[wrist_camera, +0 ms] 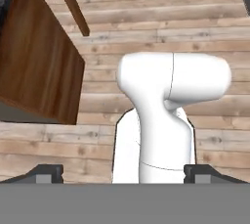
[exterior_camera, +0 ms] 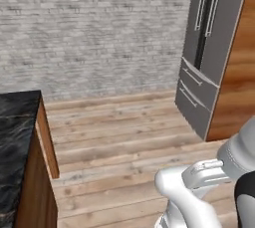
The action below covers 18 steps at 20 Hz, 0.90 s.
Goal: Four empty soda cans are scattered around the kitchen. Gather all the cans and cluster them next to the stove for recycling.
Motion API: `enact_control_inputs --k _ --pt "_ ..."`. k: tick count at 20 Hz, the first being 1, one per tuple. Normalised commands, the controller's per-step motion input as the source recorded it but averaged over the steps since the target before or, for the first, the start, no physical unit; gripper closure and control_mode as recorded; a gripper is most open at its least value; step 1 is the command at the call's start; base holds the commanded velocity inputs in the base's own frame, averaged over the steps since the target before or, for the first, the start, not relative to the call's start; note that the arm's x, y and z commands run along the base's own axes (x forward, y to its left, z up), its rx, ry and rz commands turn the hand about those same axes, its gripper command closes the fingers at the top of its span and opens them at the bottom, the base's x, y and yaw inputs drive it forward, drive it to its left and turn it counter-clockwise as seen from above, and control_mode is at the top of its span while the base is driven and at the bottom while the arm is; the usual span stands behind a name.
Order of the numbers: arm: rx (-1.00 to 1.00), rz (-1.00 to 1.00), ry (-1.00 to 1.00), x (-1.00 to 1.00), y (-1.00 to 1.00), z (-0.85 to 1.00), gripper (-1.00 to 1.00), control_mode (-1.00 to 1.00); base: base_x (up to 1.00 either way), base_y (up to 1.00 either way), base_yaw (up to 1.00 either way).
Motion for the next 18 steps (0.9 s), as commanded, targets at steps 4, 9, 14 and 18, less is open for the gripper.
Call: enact_control_inputs --k 4,9,14,18 --pt "0.00 0.00 0.00 0.00 0.00 0.00 -1.00 1.00 1.00 -0.56 -0.04" --pt "0.00 0.00 0.00 0.00 0.00 0.00 -1.00 1.00 1.00 -0.35 0.00" --pt "0.00 0.00 0.00 0.00 0.00 0.00 -1.00 1.00 1.00 -0.15 0.00" --pt "0.00 0.00 0.00 0.00 0.00 0.00 -1.00 1.00 1.00 -0.17 0.02"
